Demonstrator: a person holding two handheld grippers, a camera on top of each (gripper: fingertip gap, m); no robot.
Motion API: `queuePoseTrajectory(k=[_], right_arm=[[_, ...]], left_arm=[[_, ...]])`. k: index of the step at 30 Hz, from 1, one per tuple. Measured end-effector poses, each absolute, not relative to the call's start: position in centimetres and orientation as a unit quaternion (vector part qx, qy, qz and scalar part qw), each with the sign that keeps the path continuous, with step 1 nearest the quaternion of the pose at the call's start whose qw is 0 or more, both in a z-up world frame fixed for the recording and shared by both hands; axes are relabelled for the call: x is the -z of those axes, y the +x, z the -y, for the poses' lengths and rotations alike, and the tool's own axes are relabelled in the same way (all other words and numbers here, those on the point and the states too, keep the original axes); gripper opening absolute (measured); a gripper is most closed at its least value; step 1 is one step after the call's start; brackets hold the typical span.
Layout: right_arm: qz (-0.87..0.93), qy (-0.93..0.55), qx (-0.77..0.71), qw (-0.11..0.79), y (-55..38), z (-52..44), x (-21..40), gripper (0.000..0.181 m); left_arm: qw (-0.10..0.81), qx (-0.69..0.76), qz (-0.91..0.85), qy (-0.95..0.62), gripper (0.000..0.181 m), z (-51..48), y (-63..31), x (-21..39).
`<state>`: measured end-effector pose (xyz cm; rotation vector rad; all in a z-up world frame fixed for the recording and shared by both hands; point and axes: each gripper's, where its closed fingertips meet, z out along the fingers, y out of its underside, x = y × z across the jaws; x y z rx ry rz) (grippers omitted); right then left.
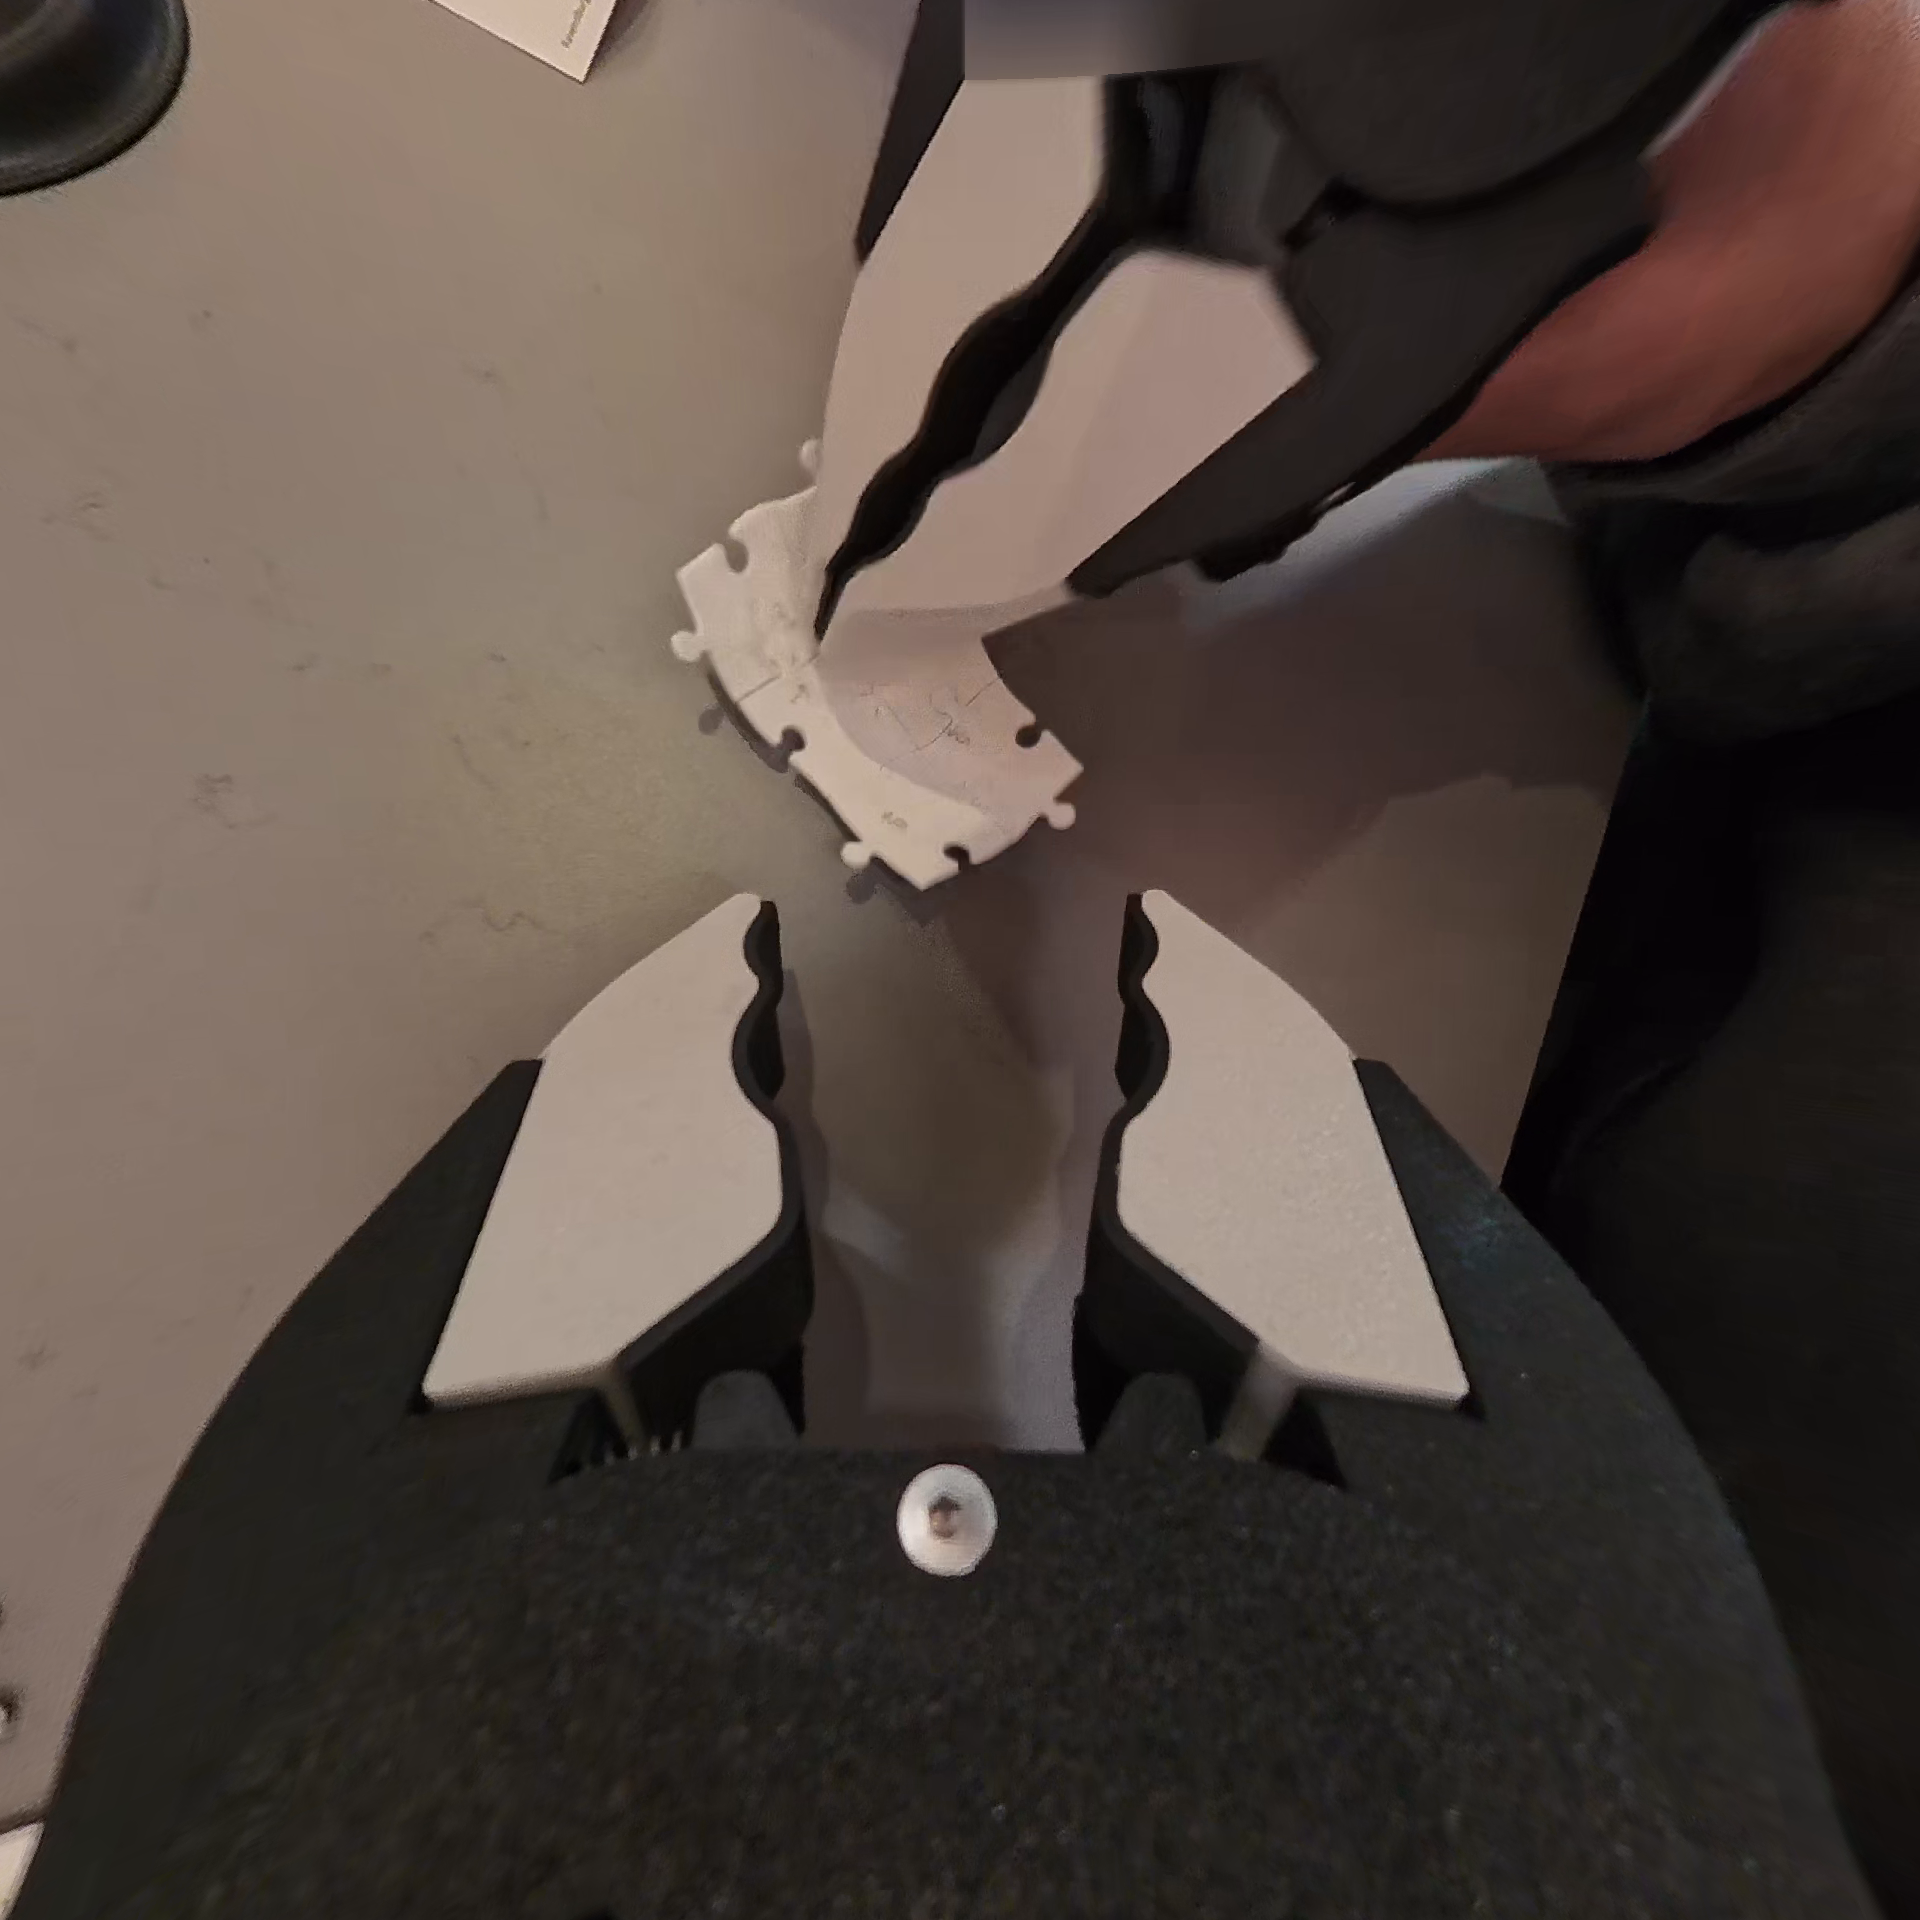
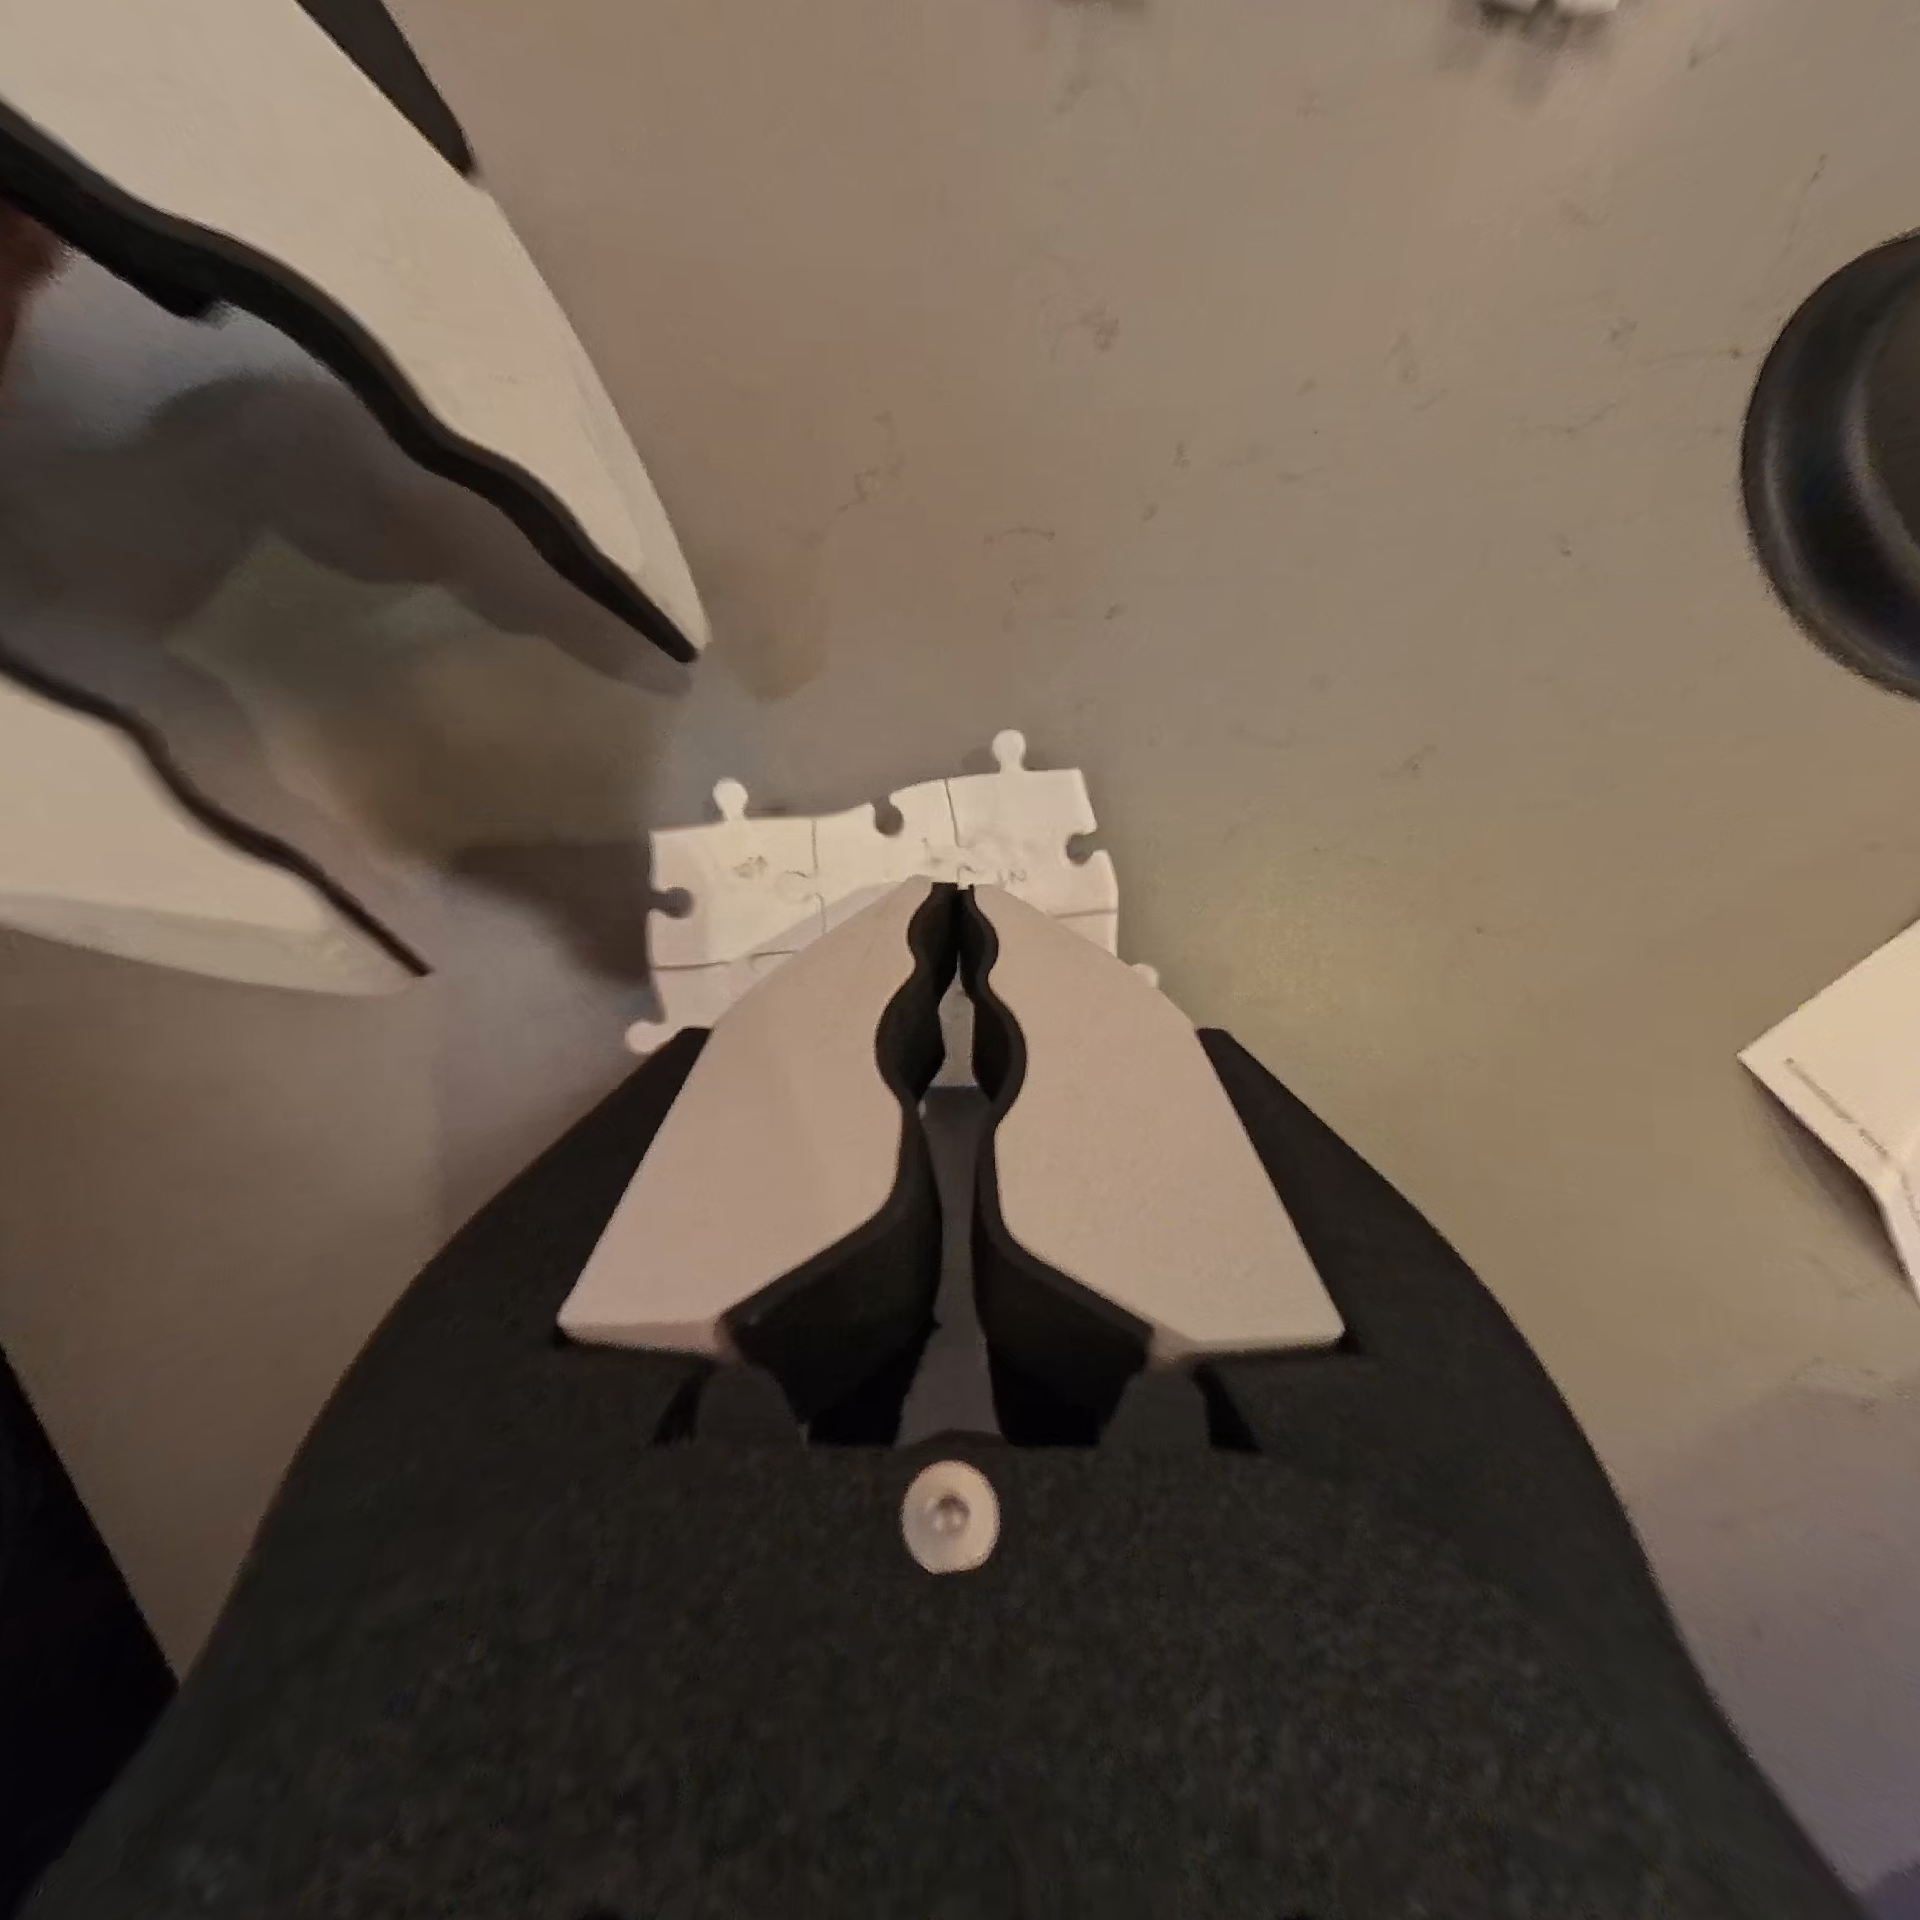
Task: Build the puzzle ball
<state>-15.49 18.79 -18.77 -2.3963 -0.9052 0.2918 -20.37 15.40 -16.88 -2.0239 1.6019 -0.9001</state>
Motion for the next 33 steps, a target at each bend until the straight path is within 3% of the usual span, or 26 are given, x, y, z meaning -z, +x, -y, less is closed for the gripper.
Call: queuePoseTrajectory(k=[4, 13, 33], right_arm=[[0.324, -0.866, -0.144, 0.352, -15.5, -17.3, 15.1, 0.0], [0.229, -0.853, -0.212, 0.419, -14.5, -11.5, 14.8, 0.007], [0.248, -0.874, -0.168, 0.383, -13.7, -11.0, 17.1, 0.012]], left_arm=[[0.202, 0.323, -0.573, -0.726, 0.062, -15.4, -20.4, 16.9], [0.186, 0.32, -0.59, -0.718, 0.062, -13.8, -19.3, 18.0], [0.169, 0.333, -0.612, -0.697, 0.062, -10.6, -17.9, 17.8]])
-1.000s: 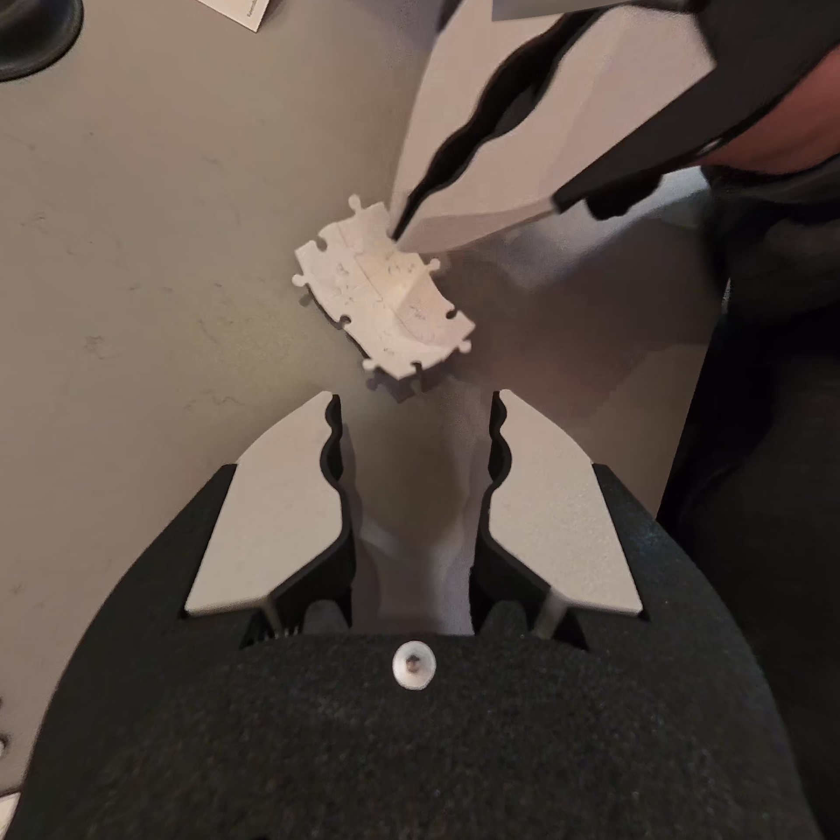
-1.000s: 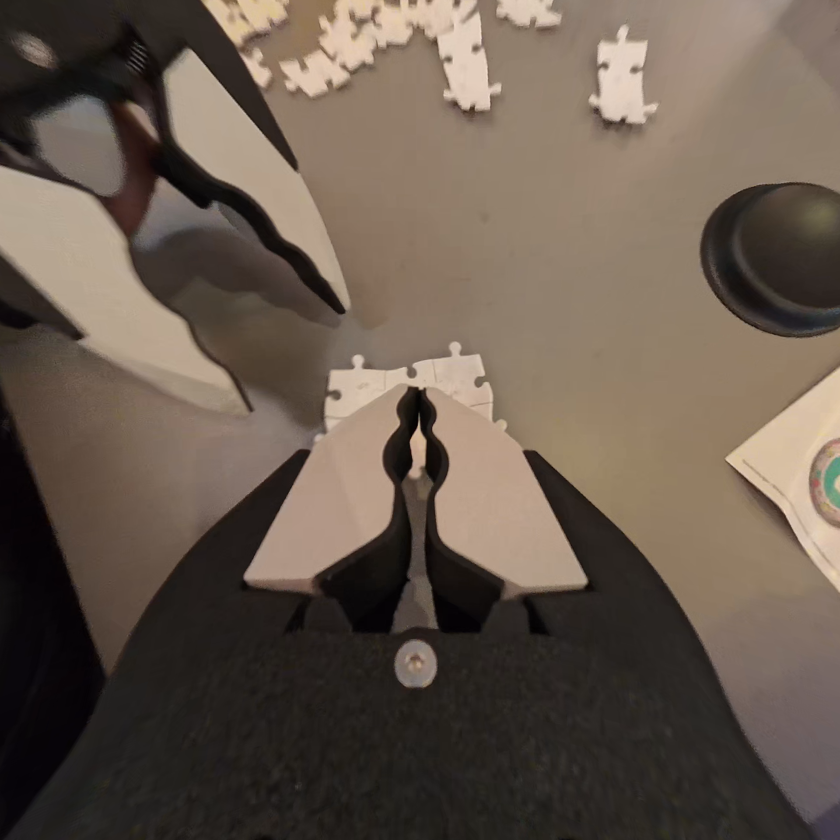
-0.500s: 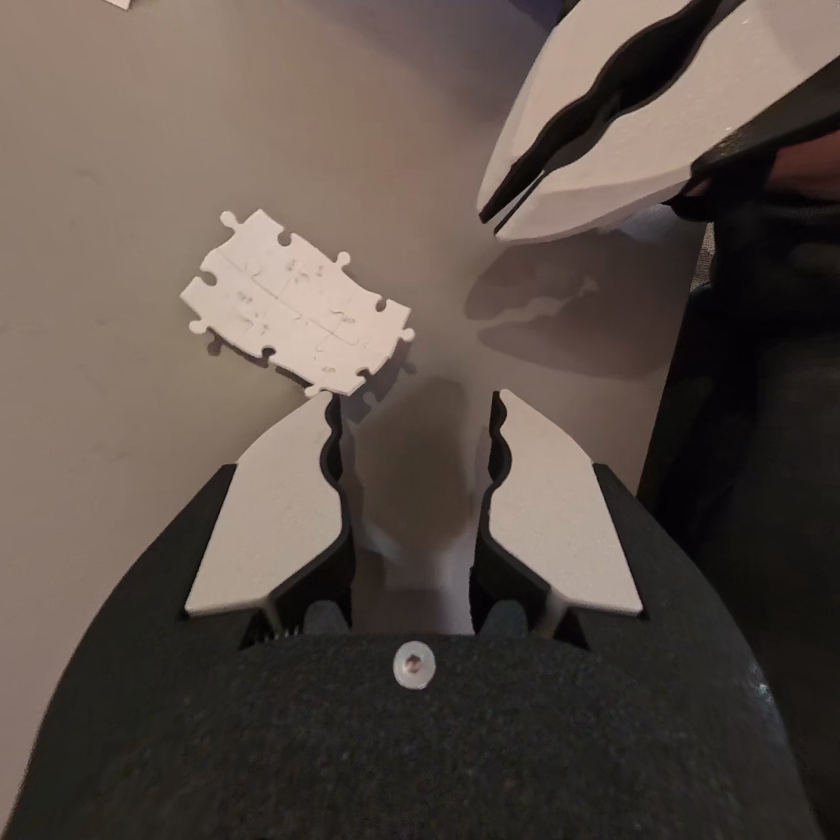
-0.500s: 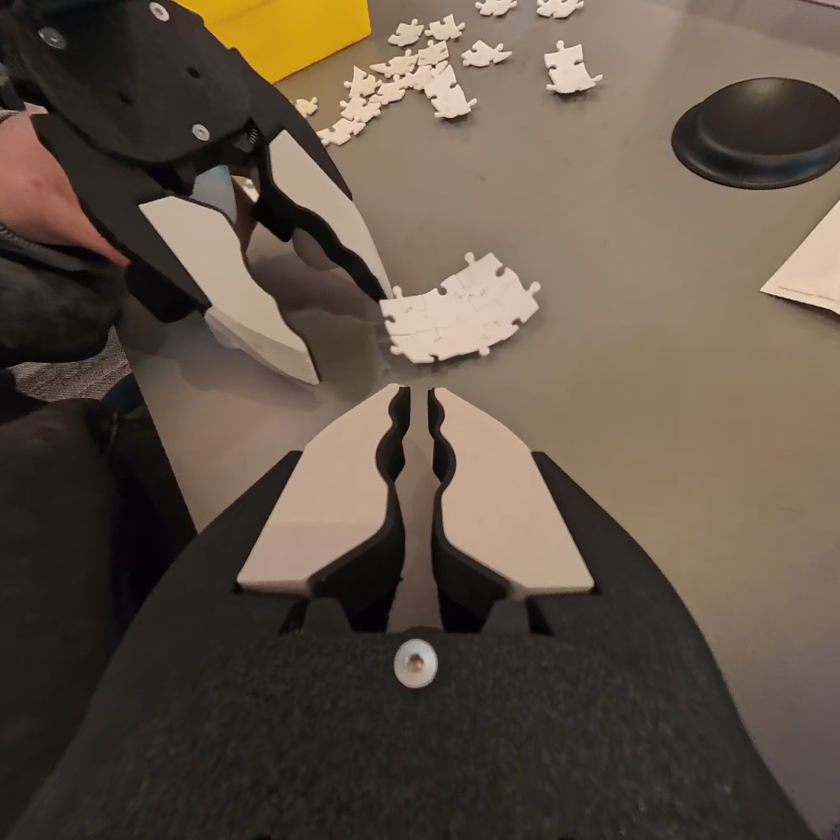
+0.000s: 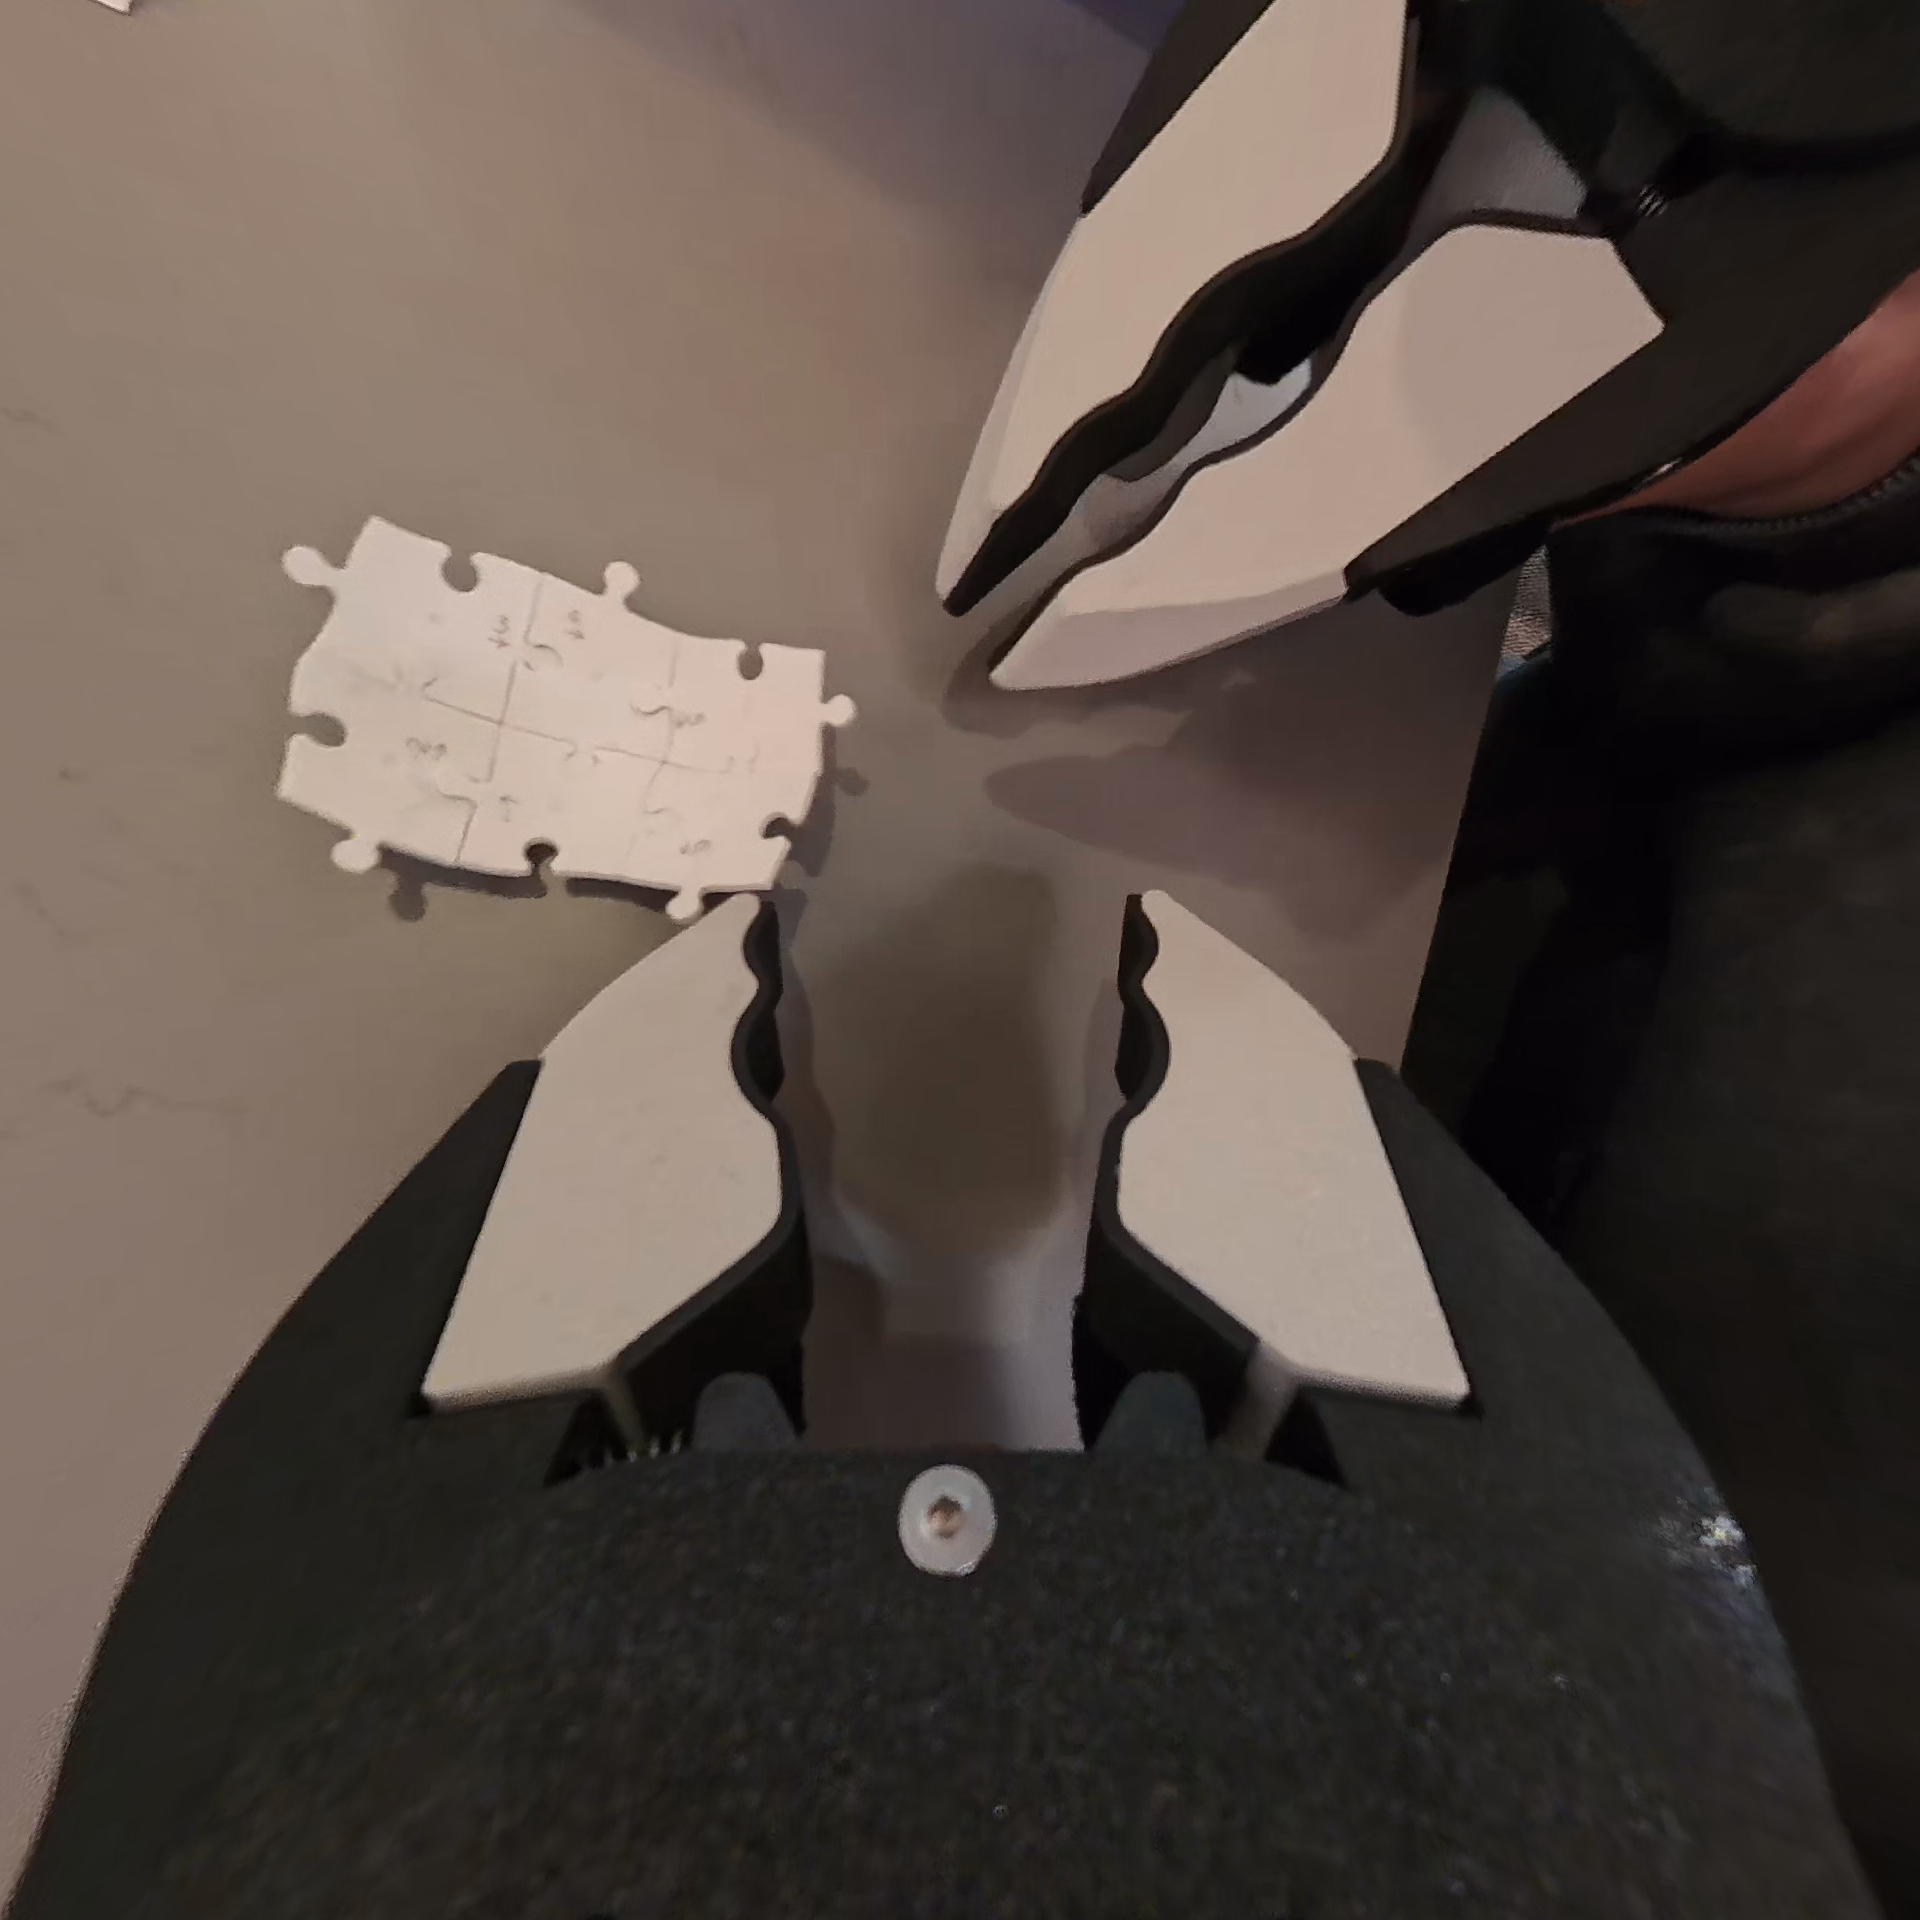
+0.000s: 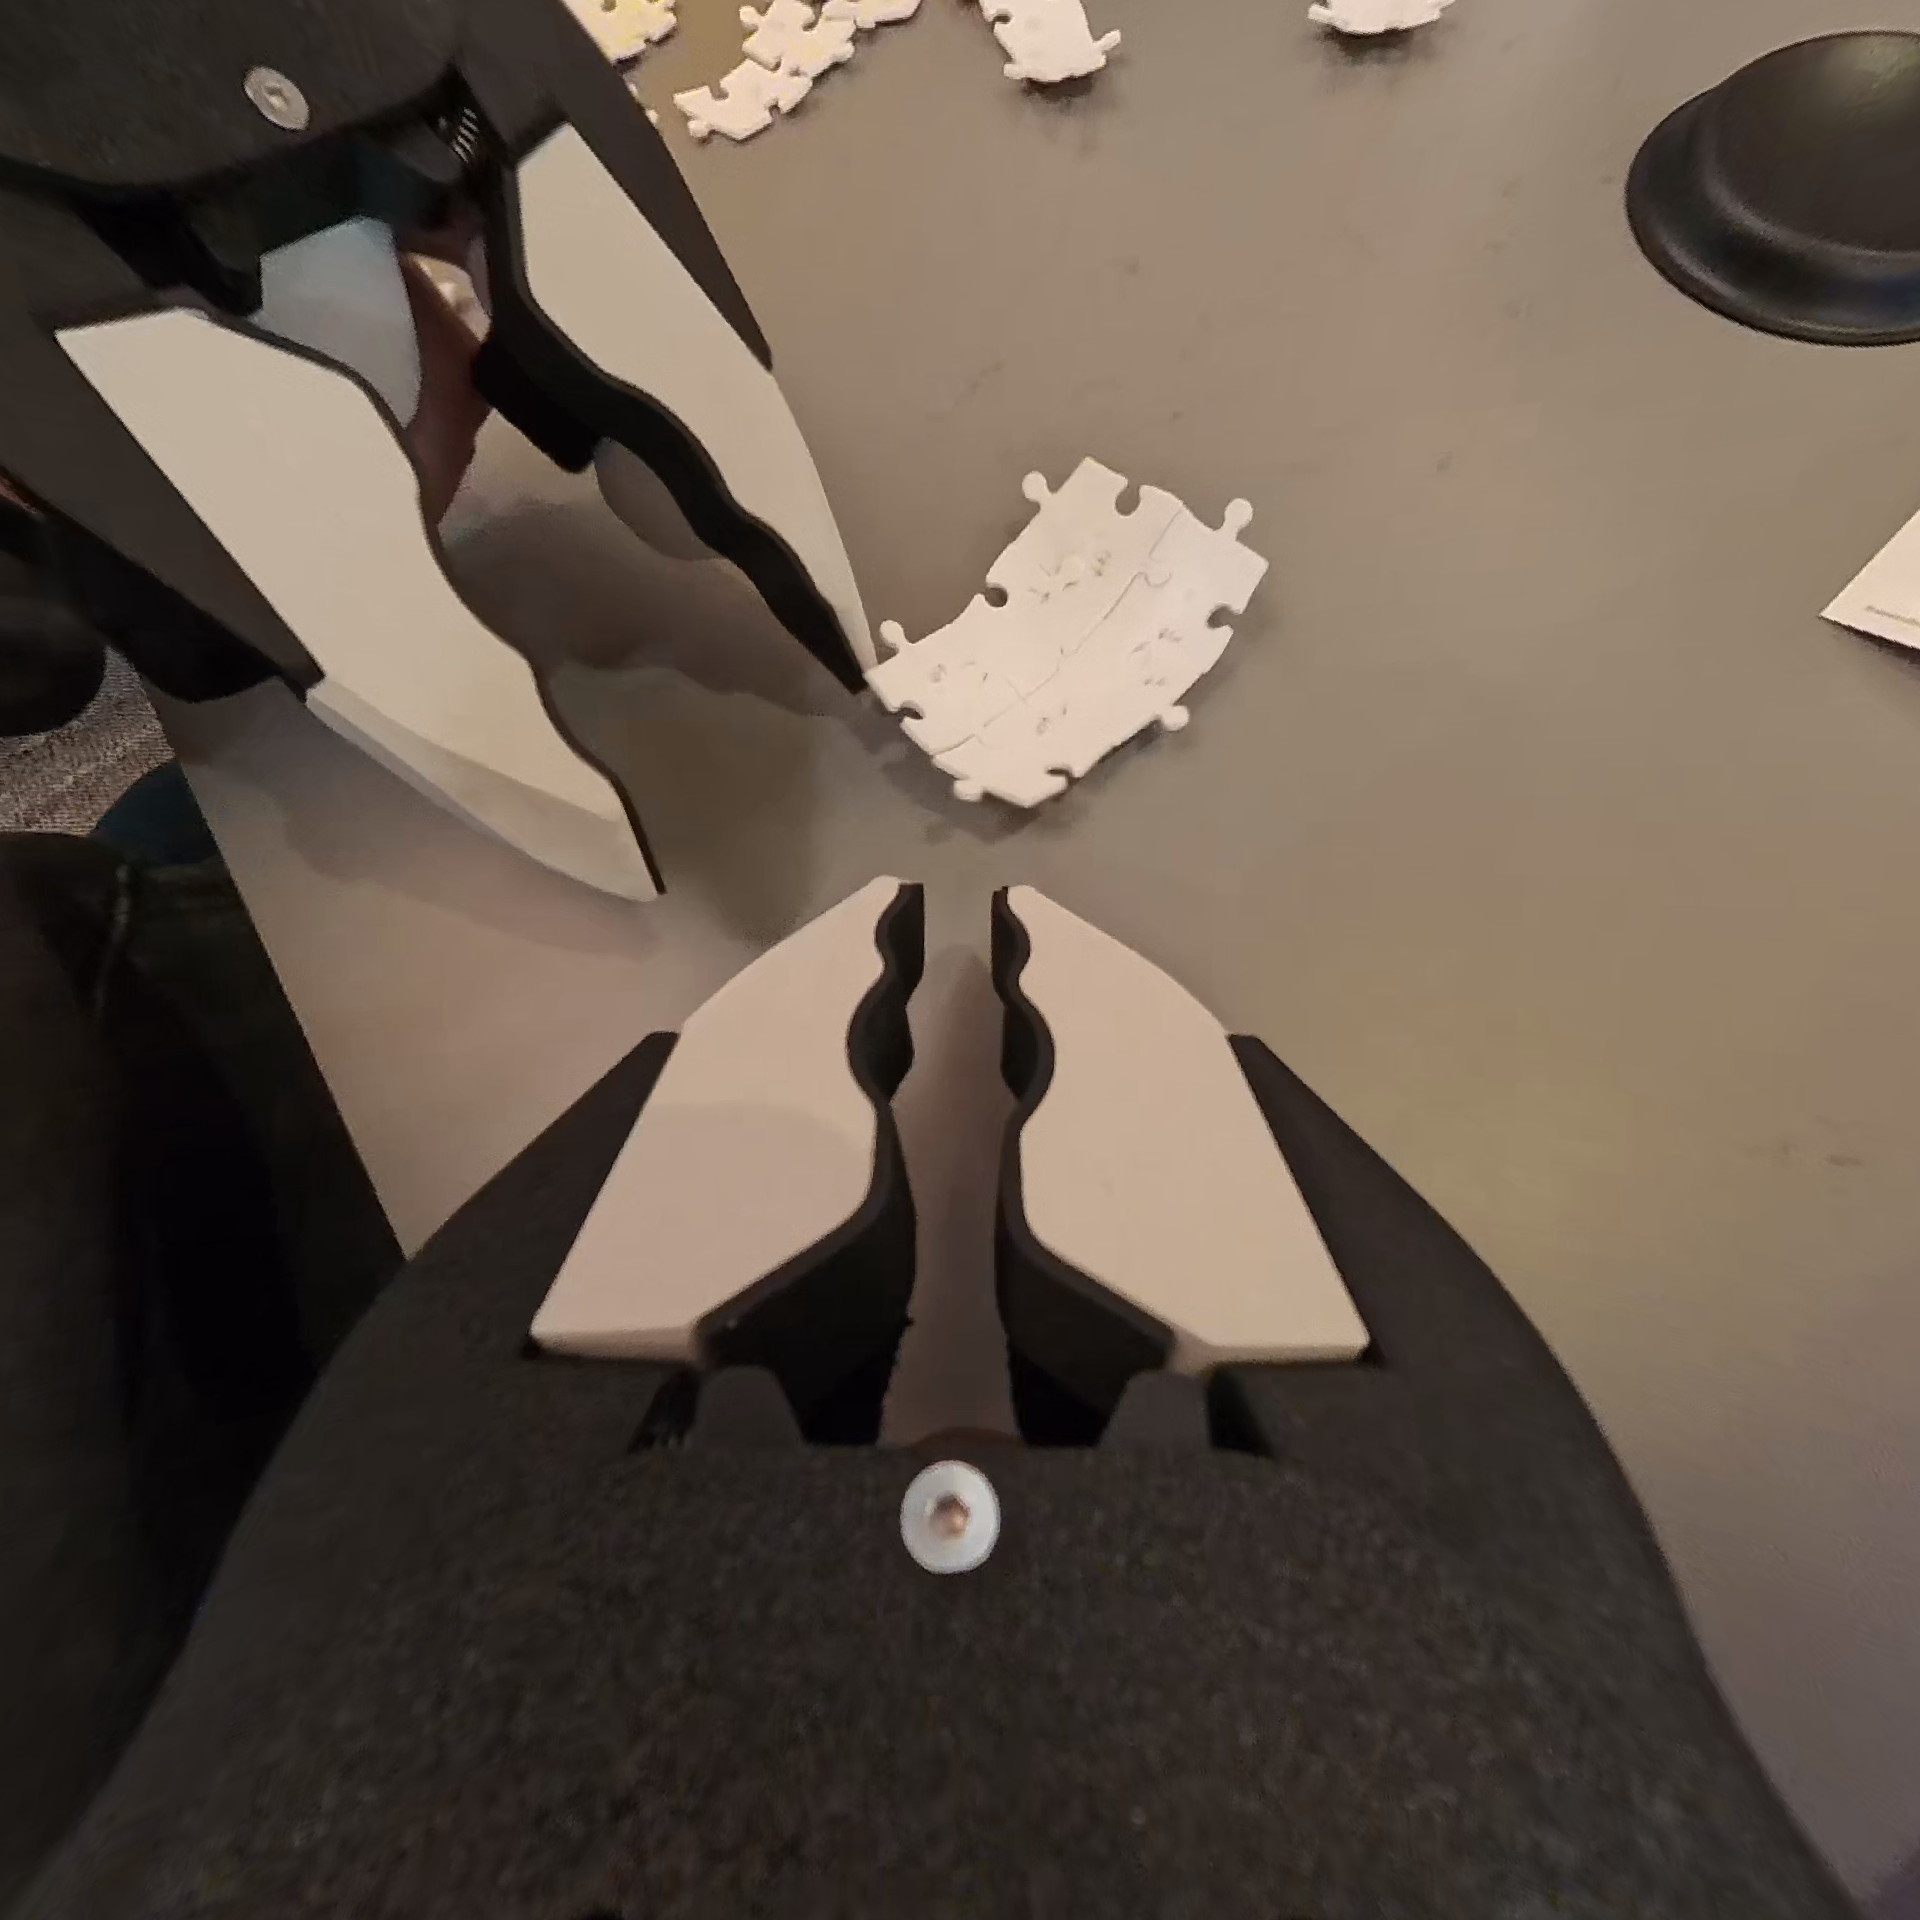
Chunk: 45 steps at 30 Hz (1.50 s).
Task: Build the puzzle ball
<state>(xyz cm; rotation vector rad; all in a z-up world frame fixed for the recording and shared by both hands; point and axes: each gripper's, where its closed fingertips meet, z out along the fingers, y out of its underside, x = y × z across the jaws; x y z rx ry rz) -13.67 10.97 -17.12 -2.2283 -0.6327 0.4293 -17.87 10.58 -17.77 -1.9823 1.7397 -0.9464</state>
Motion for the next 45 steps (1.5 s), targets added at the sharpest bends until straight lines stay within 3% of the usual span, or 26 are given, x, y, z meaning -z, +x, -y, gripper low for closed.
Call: queuePoseTrajectory(k=[10, 17, 23, 32, 40, 45], right_arm=[[0.245, -0.873, -0.172, 0.386, -13.6, -11.1, 17.1, 0.012], [0.24, -0.875, -0.182, 0.38, -14.2, -11.6, 17.6, 0.012], [0.236, -0.875, -0.173, 0.385, -14.5, -12.5, 17.7, 0.013], [0.253, -0.873, -0.184, 0.373, -15.9, -12.4, 18.0, 0.013], [0.236, -0.873, -0.129, 0.407, -12.7, -14.0, 17.2, 0.014], [0.243, -0.866, -0.157, 0.408, -11.2, -16.0, 17.1, 0.033]], left_arm=[[0.178, 0.338, -0.604, -0.7, 0.063, -10.3, -19.4, 15.9], [0.26, 0.255, -0.504, -0.783, 0.06, -13.3, -30.1, 12.7], [0.269, 0.11, -0.457, -0.84, 0.059, -15.0, -38.6, 16.2], [0.246, 0.125, -0.455, -0.847, 0.059, -16.1, -37.9, 19.5], [0.253, 0.132, -0.46, -0.841, 0.034, -16.3, -37.5, 19.5], [0.254, 0.135, -0.466, -0.837, 0.033, -16.0, -37.5, 19.5]])
